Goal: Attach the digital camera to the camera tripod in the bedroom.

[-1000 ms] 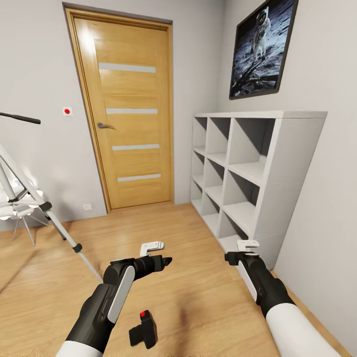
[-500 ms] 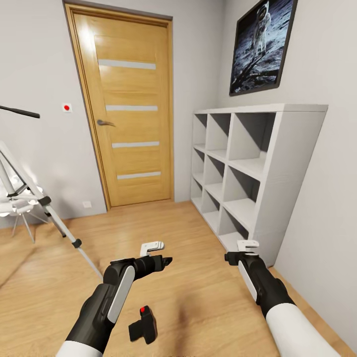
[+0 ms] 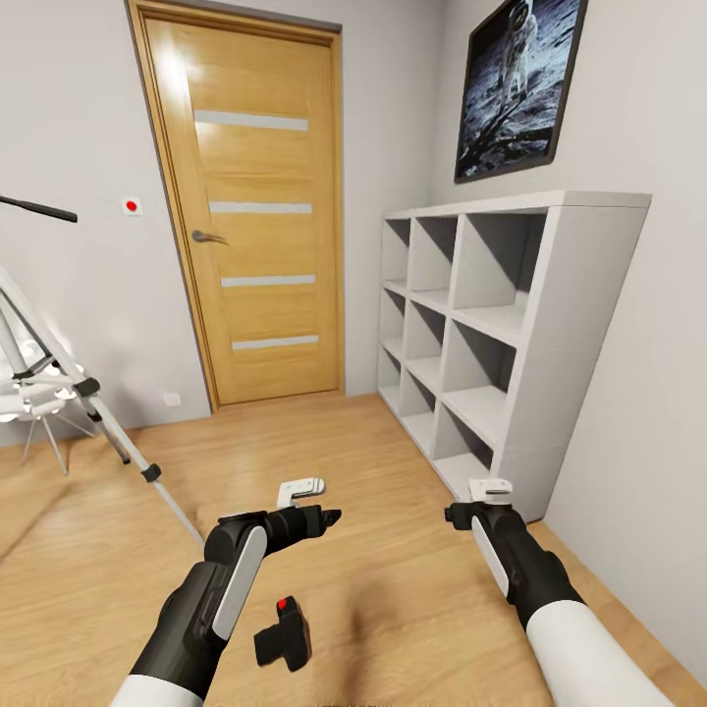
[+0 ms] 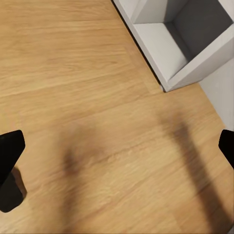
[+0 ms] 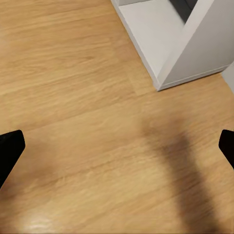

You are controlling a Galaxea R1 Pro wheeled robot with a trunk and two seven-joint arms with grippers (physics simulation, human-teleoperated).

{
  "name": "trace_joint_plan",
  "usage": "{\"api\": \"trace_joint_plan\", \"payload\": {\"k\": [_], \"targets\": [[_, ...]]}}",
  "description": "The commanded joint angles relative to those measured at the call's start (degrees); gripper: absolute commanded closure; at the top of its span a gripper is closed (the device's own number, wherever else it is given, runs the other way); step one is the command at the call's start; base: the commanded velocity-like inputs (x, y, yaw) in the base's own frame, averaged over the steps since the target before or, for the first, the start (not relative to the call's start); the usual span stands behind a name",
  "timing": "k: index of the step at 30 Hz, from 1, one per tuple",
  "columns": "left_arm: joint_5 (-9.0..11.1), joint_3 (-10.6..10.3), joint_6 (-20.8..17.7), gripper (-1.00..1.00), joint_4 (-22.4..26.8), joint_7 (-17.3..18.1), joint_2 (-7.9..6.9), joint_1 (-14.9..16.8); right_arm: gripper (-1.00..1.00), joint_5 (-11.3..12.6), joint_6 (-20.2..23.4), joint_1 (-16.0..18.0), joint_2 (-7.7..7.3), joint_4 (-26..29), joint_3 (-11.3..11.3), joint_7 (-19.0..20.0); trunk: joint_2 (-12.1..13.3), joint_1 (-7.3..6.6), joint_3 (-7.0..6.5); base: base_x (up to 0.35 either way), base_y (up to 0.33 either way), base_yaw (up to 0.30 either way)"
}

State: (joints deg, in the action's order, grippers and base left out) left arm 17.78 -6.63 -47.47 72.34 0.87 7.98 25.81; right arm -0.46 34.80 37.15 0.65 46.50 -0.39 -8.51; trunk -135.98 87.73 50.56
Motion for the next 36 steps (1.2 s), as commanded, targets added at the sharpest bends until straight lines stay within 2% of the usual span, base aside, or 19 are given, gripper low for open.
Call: {"api": "trace_joint_plan", "payload": {"k": [1,18,36], "targets": [[0.0,0.0,-0.3,-1.00,0.0,0.1,0.01,0.0,-1.00,0.0,0.4,0.0,0.02,0.1,0.0,-0.2,-0.4,0.21,0.25,0.000,0.000,0.000],[0.0,0.0,-0.3,-1.00,0.0,0.4,-0.15,0.1,-1.00,0.0,0.8,0.0,0.01,0.0,0.0,-0.2,-7.3,3.95,3.30,0.000,0.000,0.000],[0.0,0.1,-0.3,-1.00,-0.1,0.4,-0.25,0.1,-1.00,0.0,0.7,0.0,0.02,0.0,-0.1,-0.2,-7.5,4.41,7.28,0.000,0.000,0.000]]}}
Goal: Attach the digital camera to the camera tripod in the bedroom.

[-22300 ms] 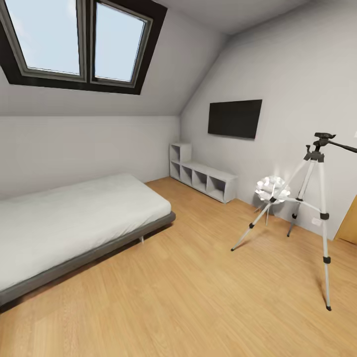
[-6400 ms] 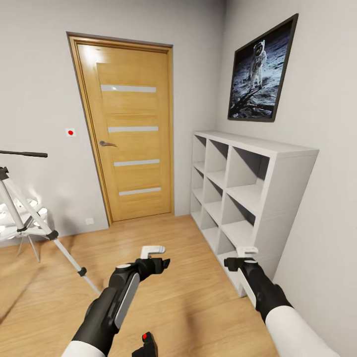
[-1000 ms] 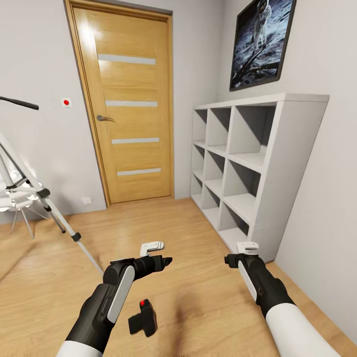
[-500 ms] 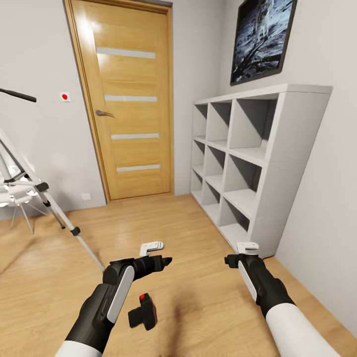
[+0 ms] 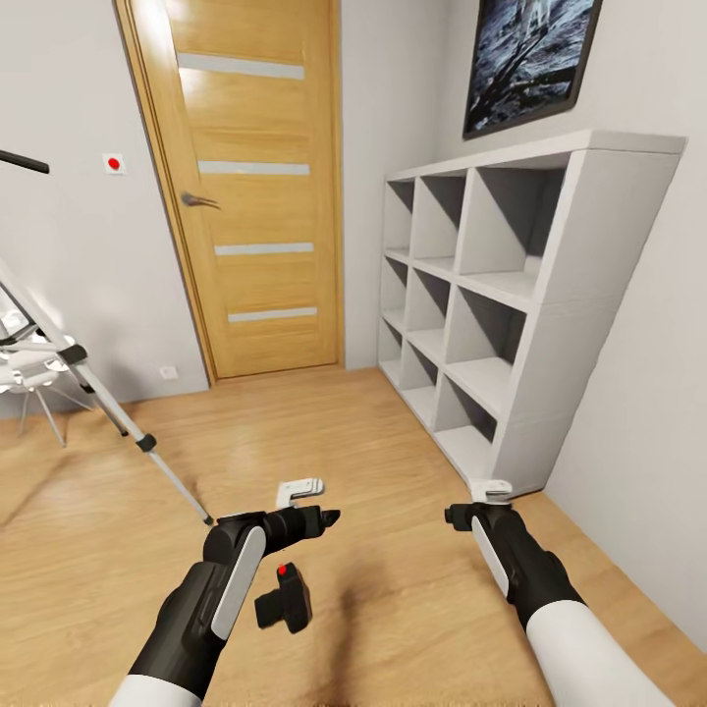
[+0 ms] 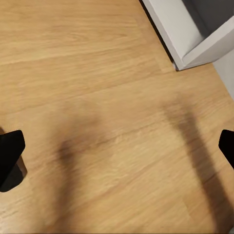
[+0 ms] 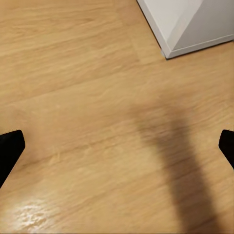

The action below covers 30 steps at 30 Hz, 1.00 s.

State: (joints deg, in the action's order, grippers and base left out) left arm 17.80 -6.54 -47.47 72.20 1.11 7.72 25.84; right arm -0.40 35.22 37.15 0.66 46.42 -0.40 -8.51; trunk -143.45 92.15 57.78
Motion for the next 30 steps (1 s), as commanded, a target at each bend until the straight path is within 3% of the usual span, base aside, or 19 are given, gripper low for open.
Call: {"api": "trace_joint_plan", "payload": {"k": [1,13,16,21,30], "targets": [[0.0,0.0,-0.3,-1.00,0.0,0.1,0.01,0.0,-1.00,0.0,0.3,0.0,0.02,0.1,0.0,-0.2,0.0,0.01,0.29,0.000,0.000,0.000],[0.0,0.3,-0.2,-1.00,0.0,0.1,-0.08,0.0,-1.00,0.0,0.3,0.0,-0.04,0.1,0.0,-0.2,-0.2,0.32,2.94,0.000,0.000,0.000],[0.0,1.0,-0.2,-1.00,-0.1,0.1,-0.20,0.1,-1.00,0.0,0.3,0.0,-0.04,0.1,0.0,-0.2,-0.2,0.40,3.61,0.000,0.000,0.000],[0.0,4.0,-0.2,-1.00,-0.2,0.1,-0.31,0.0,-1.00,-0.1,0.1,0.0,-0.02,0.1,0.0,-0.3,-0.3,0.53,4.72,0.000,0.000,0.000],[-0.1,5.1,0.1,-1.00,-0.8,-0.2,-0.70,0.0,-1.00,-0.1,-0.4,0.0,-0.03,0.1,0.0,-0.3,-0.4,0.76,6.71,0.000,0.000,0.000]]}}
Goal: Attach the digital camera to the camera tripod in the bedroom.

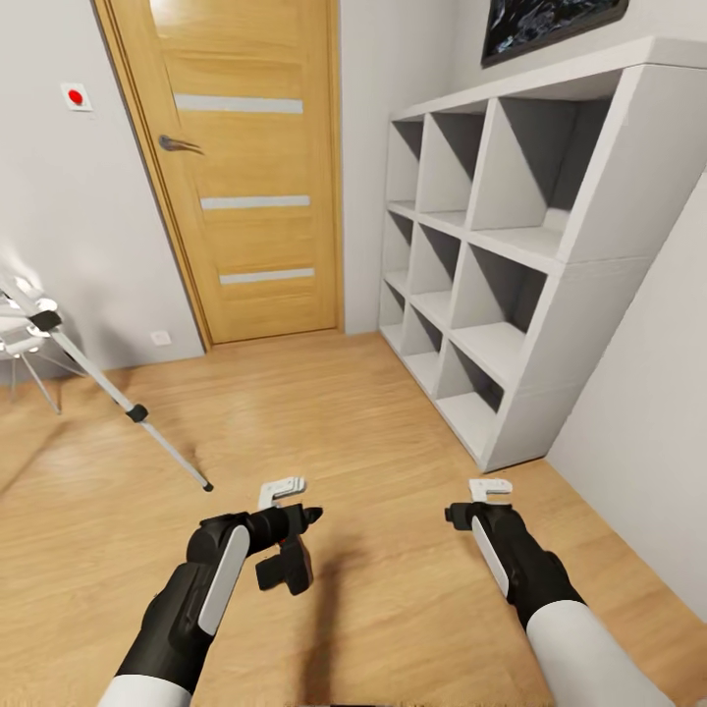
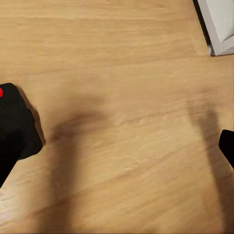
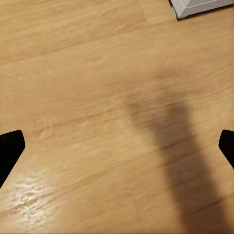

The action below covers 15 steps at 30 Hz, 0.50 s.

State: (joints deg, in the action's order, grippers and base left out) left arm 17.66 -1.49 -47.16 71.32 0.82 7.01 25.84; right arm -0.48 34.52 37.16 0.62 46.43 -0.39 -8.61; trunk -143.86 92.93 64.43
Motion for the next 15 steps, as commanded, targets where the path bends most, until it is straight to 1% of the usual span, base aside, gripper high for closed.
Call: {"api": "trace_joint_plan", "payload": {"k": [1,5,12,15], "targets": [[0.0,0.1,-0.2,-1.00,-0.2,0.0,-0.25,0.0,-1.00,0.0,0.3,0.0,0.01,0.1,0.0,-0.2,0.0,0.01,0.28,0.000,0.000,0.000],[0.0,0.1,0.2,-1.00,-1.7,0.1,-1.89,0.0,-1.00,0.0,0.1,0.0,0.00,-0.1,0.0,-0.3,-0.1,0.11,1.17,0.000,0.000,0.000],[0.0,0.2,0.5,-1.00,-5.5,0.5,-5.80,0.0,-1.00,-0.1,0.0,0.0,-0.25,-0.3,0.0,-0.1,-0.2,0.29,2.72,0.000,0.000,0.000],[-0.1,0.2,0.6,-1.00,-6.6,0.6,-6.81,0.0,-1.00,-0.1,0.0,0.0,-0.30,-0.5,0.0,0.0,-0.2,0.37,3.38,0.000,0.000,0.000]]}}
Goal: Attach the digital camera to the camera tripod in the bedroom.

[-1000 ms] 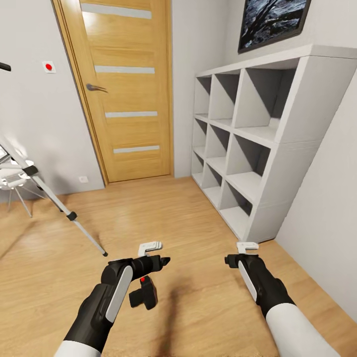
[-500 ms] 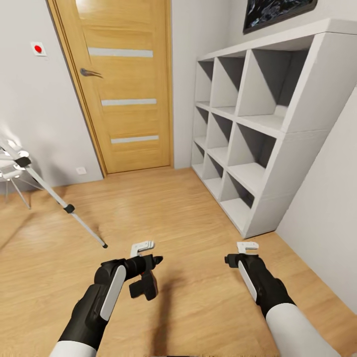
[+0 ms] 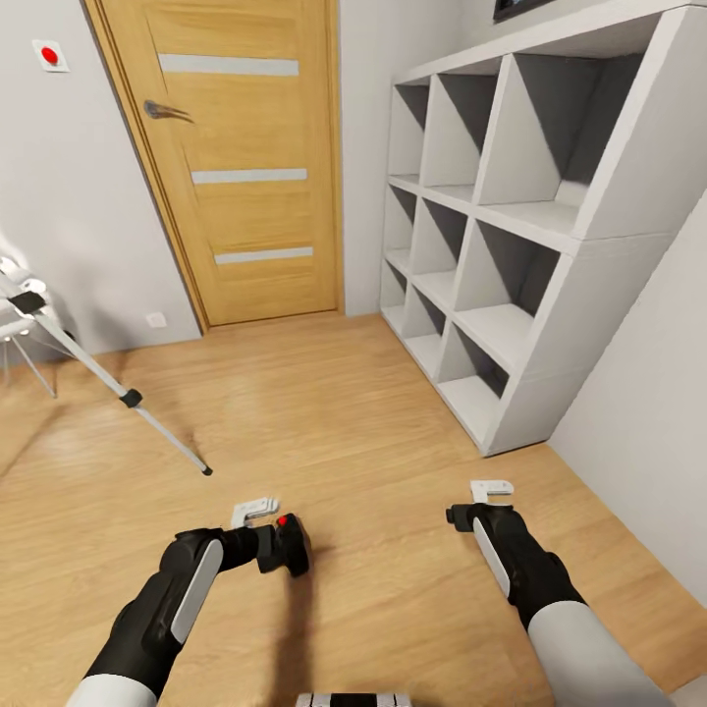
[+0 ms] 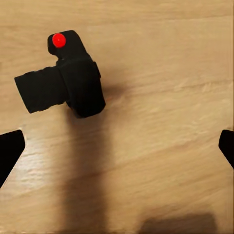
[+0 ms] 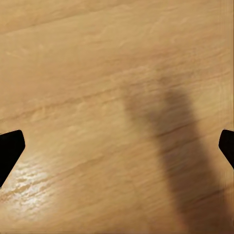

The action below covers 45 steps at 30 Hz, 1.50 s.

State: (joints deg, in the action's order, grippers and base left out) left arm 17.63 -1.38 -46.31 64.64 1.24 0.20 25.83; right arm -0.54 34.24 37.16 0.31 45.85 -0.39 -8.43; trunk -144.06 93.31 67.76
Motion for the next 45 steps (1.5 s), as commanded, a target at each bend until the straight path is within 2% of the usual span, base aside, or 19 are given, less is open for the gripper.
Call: {"api": "trace_joint_plan", "payload": {"k": [1,10,24,45], "targets": [[-0.1,0.0,-0.2,-1.00,-0.2,0.1,-0.21,0.0,-1.00,-0.1,0.3,0.0,0.00,0.0,0.0,-0.2,0.0,0.01,0.28,0.000,0.000,0.000],[-0.3,0.0,0.4,-1.00,-2.1,0.0,-1.00,0.0,-1.00,-0.1,0.3,0.0,-0.27,-0.1,0.0,-0.1,-0.2,0.24,2.27,0.000,0.000,0.000],[-0.5,0.1,5.5,-1.00,-5.3,-0.2,-1.16,0.0,-1.00,-0.1,0.3,0.0,-0.81,0.1,0.0,-0.3,-0.3,0.60,5.37,0.000,0.000,0.000],[-0.7,0.1,6.1,-1.00,-5.4,-0.2,-1.17,0.0,-1.00,-0.1,0.3,0.0,-0.84,0.2,0.0,-0.4,-0.6,1.14,10.02,0.000,0.000,0.000]]}}
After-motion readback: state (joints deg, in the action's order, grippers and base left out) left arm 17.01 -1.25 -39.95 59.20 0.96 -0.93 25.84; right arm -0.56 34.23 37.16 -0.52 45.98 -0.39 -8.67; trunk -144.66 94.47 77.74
